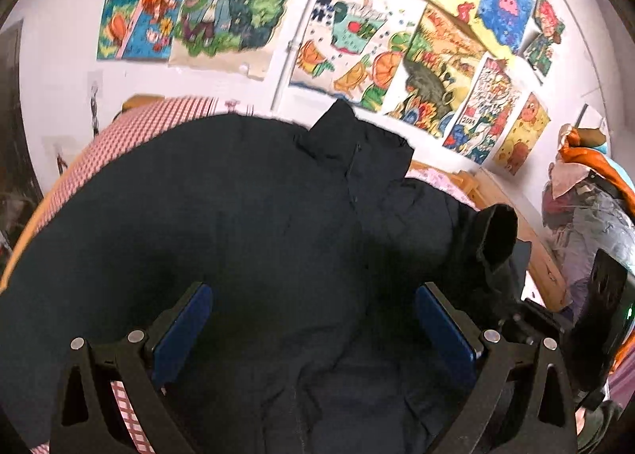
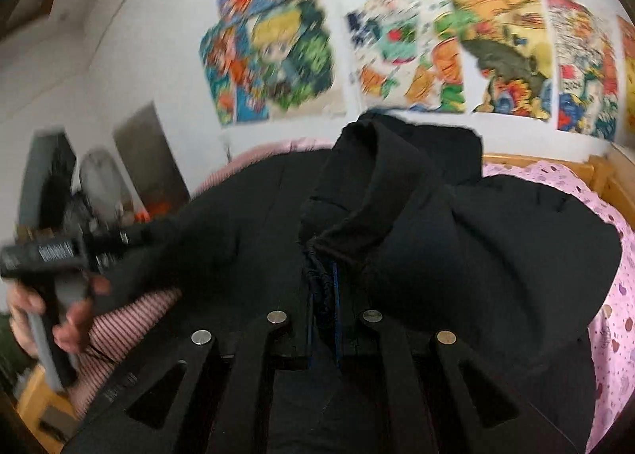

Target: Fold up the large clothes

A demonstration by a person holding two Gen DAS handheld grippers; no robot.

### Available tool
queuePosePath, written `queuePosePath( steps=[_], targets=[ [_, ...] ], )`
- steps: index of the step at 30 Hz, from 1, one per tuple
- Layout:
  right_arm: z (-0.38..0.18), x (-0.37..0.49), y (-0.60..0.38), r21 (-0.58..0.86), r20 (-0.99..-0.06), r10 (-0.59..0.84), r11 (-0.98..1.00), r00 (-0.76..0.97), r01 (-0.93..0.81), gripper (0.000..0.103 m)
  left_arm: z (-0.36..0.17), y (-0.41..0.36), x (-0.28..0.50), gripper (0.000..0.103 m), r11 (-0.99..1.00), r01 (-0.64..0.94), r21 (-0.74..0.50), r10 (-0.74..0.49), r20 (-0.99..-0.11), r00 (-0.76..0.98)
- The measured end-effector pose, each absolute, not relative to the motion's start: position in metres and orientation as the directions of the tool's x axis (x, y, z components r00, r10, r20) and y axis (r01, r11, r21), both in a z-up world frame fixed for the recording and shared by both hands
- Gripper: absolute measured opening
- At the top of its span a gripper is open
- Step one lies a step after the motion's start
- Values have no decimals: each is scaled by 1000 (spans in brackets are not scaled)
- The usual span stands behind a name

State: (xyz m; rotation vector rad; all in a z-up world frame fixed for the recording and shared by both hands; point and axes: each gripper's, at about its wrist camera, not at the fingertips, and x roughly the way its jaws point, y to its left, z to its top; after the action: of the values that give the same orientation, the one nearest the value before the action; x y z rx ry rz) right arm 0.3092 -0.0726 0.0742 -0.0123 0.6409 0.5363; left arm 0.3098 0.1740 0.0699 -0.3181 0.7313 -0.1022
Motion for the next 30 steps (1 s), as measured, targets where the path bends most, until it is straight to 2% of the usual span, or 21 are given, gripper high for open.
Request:
queuePosePath(
  steps=[3, 4, 5, 7, 11, 13, 17, 25, 30],
  targets=[
    [60, 306, -71, 166, -611, 470, 863, 637, -477, 21, 59, 168, 313, 103, 957, -24, -288, -179, -655, 734],
    [56, 305, -76, 191, -625, 477, 861, 618, -471, 31, 56, 166, 313, 103, 958, -18, -285, -180, -654, 735],
    [54, 304, -81, 215, -635, 482, 861, 604, -462, 46, 55, 165, 315, 103, 958, -12, -286, -185, -652, 735],
    [51, 300, -98, 285, -637, 520, 845, 570, -452, 61, 49, 159, 319, 103, 954, 5, -301, -210, -651, 730],
    [50, 295, -126, 305, -644, 519, 848, 562, -433, 64, 32, 143, 339, 103, 947, 48, -319, -264, -680, 684],
    [50, 293, -147, 307, -638, 504, 860, 582, -408, 70, 23, 128, 350, 103, 945, 95, -314, -295, -689, 662],
    [51, 300, -179, 330, -629, 497, 867, 598, -375, 71, 6, 93, 372, 103, 943, 166, -288, -328, -733, 596],
    [68, 299, -223, 377, -522, 543, 839, 657, -393, 75, -10, 30, 414, 102, 868, 317, -382, -496, -692, 525],
    [76, 296, -247, 371, -471, 526, 847, 708, -382, 78, -20, -1, 433, 102, 874, 349, -338, -480, -714, 510]
  ],
)
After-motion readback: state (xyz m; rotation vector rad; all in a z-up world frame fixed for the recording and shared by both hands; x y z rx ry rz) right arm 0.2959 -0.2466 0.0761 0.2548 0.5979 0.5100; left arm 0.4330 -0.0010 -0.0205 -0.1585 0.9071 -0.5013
